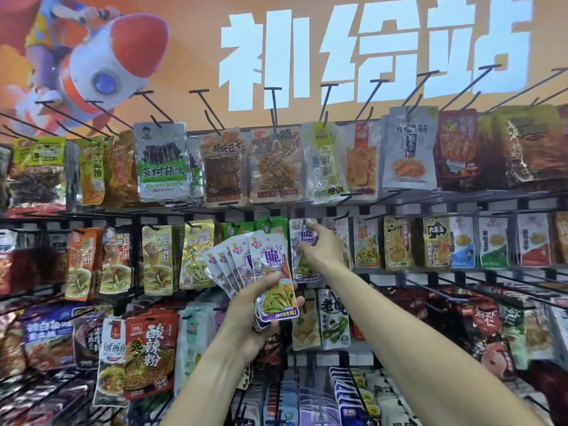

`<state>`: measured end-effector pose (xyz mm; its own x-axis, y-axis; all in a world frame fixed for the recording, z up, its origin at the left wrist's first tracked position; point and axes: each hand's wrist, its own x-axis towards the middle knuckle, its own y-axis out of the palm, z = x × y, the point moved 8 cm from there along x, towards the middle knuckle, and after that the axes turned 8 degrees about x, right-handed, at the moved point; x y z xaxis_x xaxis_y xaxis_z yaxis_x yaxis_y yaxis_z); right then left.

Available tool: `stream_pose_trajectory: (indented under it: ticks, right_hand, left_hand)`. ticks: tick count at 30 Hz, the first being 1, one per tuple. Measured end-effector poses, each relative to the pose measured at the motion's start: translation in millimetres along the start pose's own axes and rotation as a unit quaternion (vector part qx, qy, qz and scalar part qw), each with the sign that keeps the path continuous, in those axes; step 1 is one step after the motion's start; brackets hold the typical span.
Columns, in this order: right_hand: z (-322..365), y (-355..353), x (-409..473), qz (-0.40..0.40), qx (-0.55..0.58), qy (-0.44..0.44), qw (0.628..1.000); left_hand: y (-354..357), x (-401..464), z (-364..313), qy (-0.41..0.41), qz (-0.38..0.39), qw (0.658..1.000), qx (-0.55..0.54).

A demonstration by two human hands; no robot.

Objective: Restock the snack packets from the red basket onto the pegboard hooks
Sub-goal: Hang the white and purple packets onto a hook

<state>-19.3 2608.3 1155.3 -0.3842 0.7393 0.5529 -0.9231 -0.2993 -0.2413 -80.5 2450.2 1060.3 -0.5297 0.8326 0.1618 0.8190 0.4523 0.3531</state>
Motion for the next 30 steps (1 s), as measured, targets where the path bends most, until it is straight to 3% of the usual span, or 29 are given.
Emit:
stream_pose_trajectory:
  ticks: [4, 6, 10, 18, 24, 30]
  right_hand:
    - [-6, -20, -40, -0.042, 0.119, -0.019, 0.992]
    - [-7, -22, -65, -0.016, 0.203, -0.003, 0.979]
    - [-12, -16, -86, 0.045, 0.265, 0.064, 0.961]
    - [-24, -30, -84, 0.015, 0.298, 0.077, 0.951]
    - [-34, -34, -81, -0.053, 0.294, 0.032, 0.954]
    - [-8, -40, -64, -0.067, 0.277, -0.028, 0.958]
  left_hand:
    - [6, 4, 6, -0.008, 0.017, 1.0, -0.006]
    - [10, 8, 12, -0.015, 0.023, 1.0, 0.0]
    - [21, 13, 17, -0.015, 0.032, 0.999, 0.003]
    - [30, 11, 22, -0.031, 0.074, 0.997, -0.015]
    - [20, 4, 22, -0.029, 0.018, 0.999, -0.007]
    - [5, -1, 16, -0.032, -0.015, 0.999, -0.028]
